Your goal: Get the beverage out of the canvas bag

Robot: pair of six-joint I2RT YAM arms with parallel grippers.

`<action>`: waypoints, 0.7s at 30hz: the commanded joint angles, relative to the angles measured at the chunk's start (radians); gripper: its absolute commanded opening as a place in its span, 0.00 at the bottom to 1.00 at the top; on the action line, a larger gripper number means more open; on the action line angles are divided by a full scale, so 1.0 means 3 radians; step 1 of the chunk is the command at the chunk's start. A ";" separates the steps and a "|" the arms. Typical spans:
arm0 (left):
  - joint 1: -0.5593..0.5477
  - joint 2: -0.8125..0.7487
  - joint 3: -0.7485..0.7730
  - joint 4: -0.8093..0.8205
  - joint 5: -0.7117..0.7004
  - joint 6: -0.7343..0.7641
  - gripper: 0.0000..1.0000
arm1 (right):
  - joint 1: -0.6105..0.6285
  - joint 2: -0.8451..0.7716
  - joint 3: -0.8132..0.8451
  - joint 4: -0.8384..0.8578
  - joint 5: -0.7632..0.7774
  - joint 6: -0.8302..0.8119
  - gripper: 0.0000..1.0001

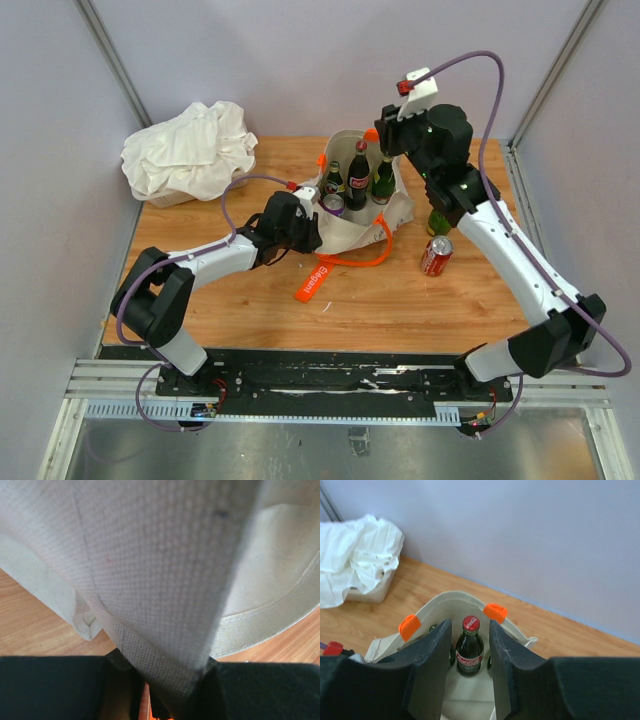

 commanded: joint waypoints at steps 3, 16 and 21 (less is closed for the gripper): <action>-0.0055 0.0036 0.0014 -0.0161 0.0146 0.0045 0.09 | 0.0060 0.0470 0.0088 -0.0253 -0.0133 0.0220 0.44; -0.0055 0.0034 -0.0006 -0.0182 0.0123 0.0045 0.10 | 0.0061 0.1173 0.0457 -0.0224 0.0019 0.0181 0.66; -0.0055 0.0034 -0.0016 -0.0206 0.0101 0.0048 0.11 | 0.0053 0.1361 0.0548 -0.0215 0.0120 0.0148 0.60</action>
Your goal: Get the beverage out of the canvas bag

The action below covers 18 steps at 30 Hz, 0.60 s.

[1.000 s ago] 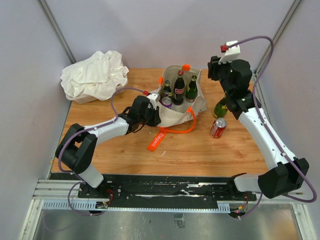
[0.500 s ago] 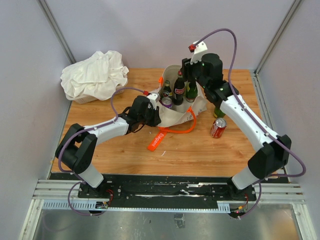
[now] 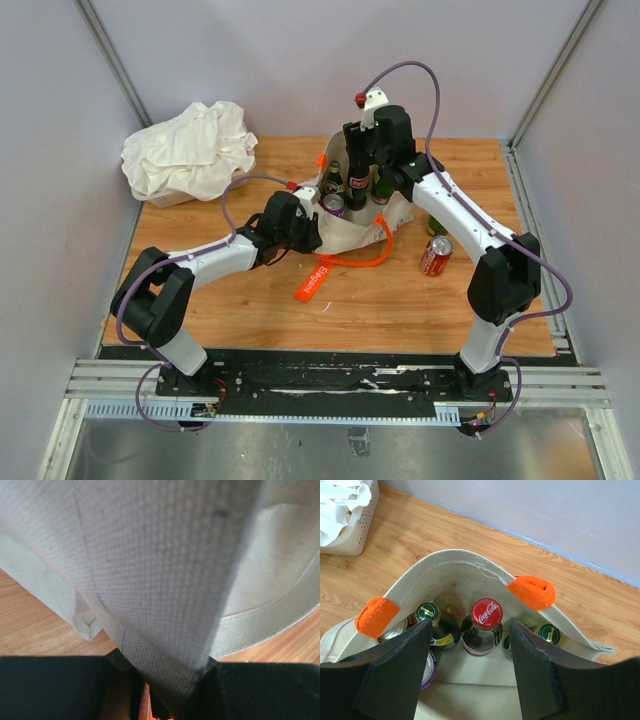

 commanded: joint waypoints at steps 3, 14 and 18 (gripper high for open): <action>-0.0055 0.0040 -0.0012 -0.0209 0.0093 0.0039 0.11 | 0.0015 0.0238 0.0199 0.0077 0.0170 -0.0025 0.57; -0.0055 0.0082 0.0022 -0.0236 0.0068 0.0049 0.11 | -0.0071 0.0444 0.0259 0.0160 0.0228 0.0052 0.54; -0.0055 0.0106 0.0047 -0.0247 0.0069 0.0062 0.11 | -0.0111 0.0525 0.0251 0.0232 0.0234 0.0062 0.50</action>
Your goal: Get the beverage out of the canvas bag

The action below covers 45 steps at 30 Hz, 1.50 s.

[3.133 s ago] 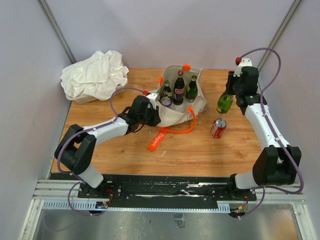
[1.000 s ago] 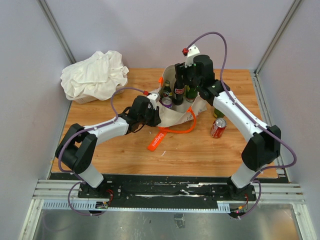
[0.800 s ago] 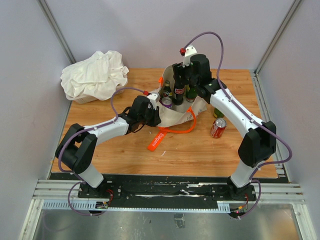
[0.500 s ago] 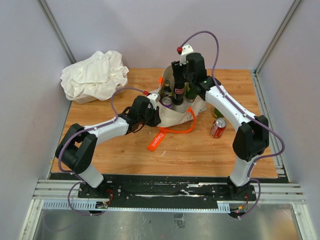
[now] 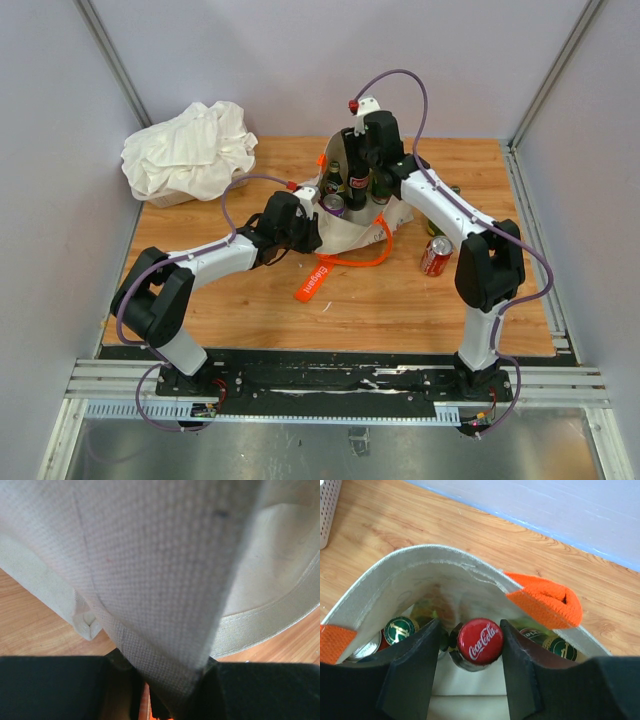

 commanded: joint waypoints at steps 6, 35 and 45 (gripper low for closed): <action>-0.0055 0.0115 0.0062 -0.0259 0.0050 0.0061 0.11 | -0.0121 0.0155 0.0118 0.0184 0.0104 0.0053 0.01; -0.0055 0.0194 0.0112 -0.0170 0.0083 0.0089 0.11 | -0.0055 -0.0839 0.1223 -0.0018 -0.0249 -0.0690 0.01; -0.0055 0.0160 0.0055 -0.0131 0.0114 0.0080 0.11 | -0.0513 -0.1644 0.0513 0.0388 0.0429 -0.0857 0.01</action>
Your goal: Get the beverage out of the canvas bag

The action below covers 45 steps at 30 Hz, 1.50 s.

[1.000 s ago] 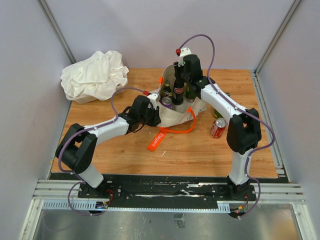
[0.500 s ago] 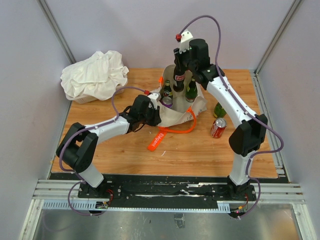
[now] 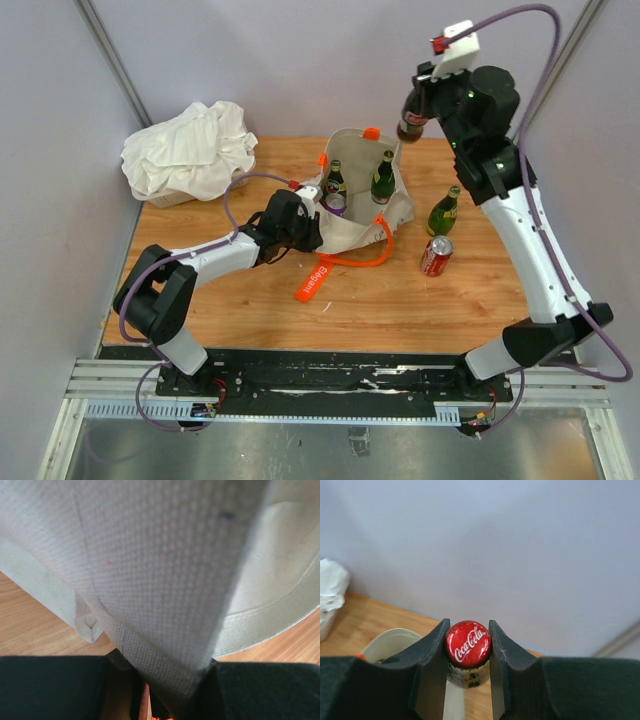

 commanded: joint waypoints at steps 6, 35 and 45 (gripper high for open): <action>-0.0055 0.0081 -0.0024 -0.0110 0.0138 0.0027 0.11 | -0.0997 -0.0759 -0.0681 0.0662 0.0579 0.0127 0.01; -0.0055 0.0121 0.0011 -0.0155 0.0163 0.0039 0.11 | -0.1527 -0.1500 -0.3054 0.1059 0.0366 0.0758 0.01; -0.0055 0.0113 0.0001 -0.0161 0.0150 0.0024 0.11 | -0.1527 -0.1322 -0.3160 0.1153 0.0468 0.0833 0.01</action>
